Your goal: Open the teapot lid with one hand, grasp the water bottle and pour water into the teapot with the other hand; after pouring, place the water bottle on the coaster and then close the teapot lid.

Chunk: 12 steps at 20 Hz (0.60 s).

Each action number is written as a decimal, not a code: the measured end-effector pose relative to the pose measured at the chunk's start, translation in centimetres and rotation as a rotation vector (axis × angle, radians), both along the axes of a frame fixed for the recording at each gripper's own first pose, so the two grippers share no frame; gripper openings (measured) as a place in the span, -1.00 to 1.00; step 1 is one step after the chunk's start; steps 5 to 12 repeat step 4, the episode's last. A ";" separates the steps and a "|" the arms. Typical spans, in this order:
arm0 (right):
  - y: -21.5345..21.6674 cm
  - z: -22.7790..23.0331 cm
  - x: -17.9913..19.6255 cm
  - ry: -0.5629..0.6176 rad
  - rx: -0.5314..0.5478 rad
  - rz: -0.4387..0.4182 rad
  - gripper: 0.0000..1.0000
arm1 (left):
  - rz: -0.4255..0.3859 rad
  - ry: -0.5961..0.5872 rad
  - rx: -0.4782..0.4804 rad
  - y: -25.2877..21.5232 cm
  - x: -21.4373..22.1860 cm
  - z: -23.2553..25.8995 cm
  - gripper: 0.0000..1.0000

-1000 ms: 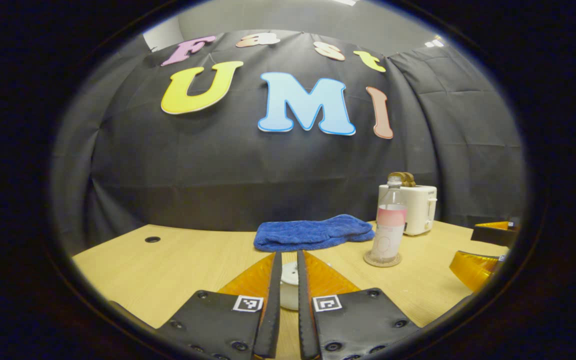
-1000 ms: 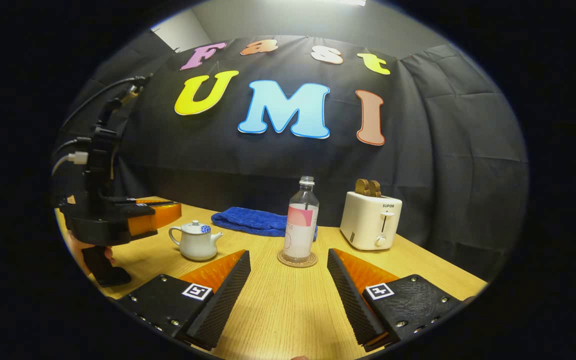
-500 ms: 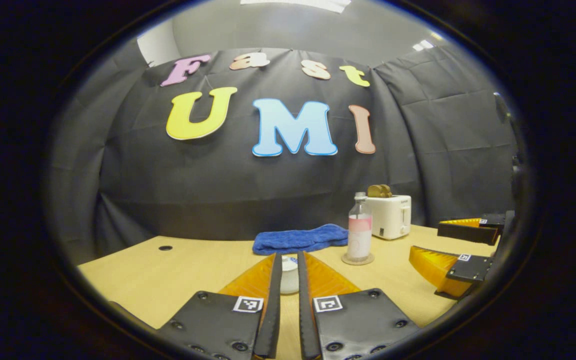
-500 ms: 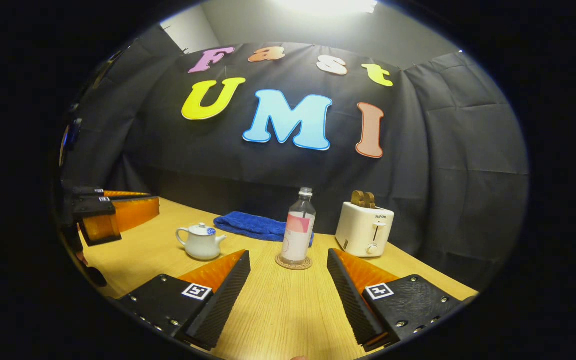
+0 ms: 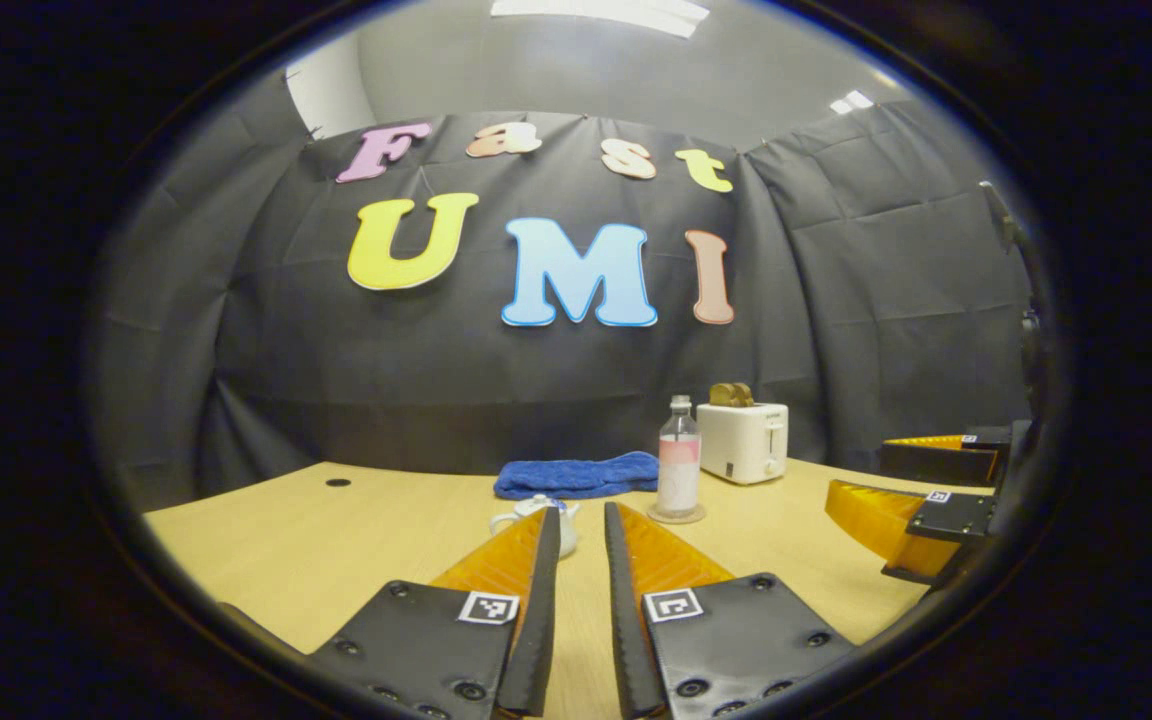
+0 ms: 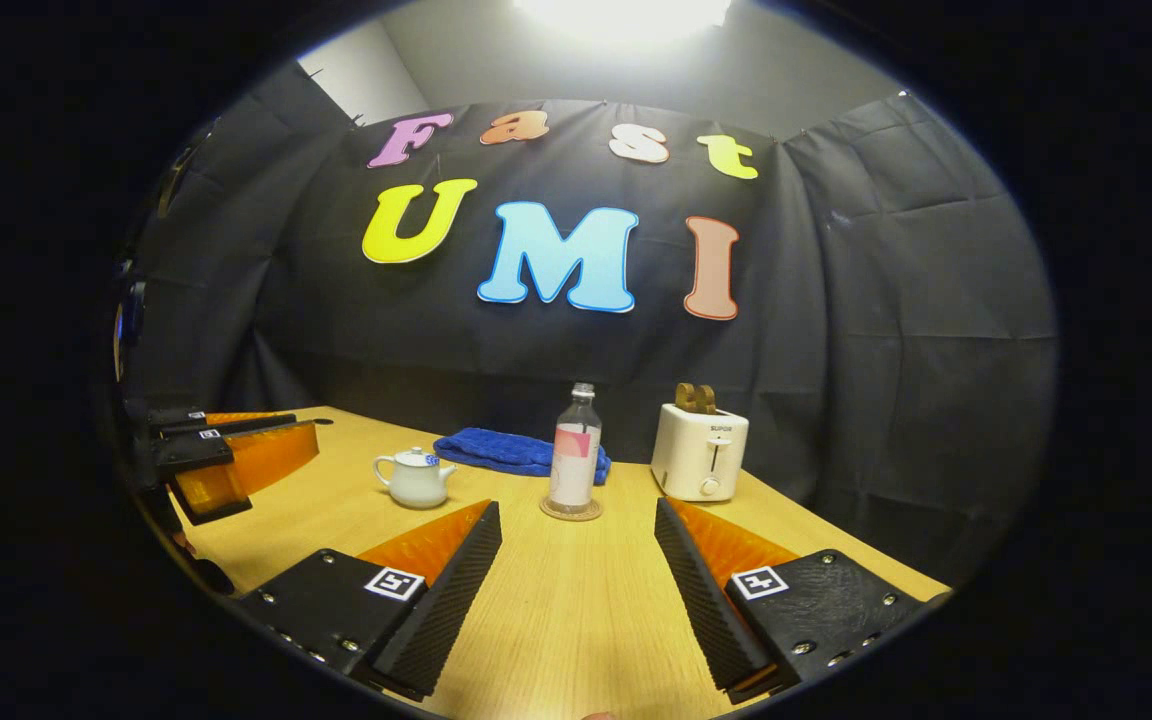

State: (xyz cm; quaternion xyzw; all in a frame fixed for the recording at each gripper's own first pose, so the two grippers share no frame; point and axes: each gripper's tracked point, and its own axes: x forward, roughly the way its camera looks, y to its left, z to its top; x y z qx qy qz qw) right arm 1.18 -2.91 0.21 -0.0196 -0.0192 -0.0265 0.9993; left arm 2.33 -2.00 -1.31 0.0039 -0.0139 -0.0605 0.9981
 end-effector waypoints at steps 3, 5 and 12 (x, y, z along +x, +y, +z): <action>0.3 -0.8 -1.0 0.014 0.004 0.010 0.92 | 0.003 0.017 -0.014 -0.5 -1.0 -0.7 -0.39; 0.4 -1.0 -1.3 0.015 0.007 0.013 0.92 | 0.003 0.026 -0.018 -0.7 -1.3 -1.0 -0.23; 0.4 -1.0 -1.3 0.015 0.007 0.013 0.92 | 0.003 0.026 -0.018 -0.7 -1.3 -1.0 -0.23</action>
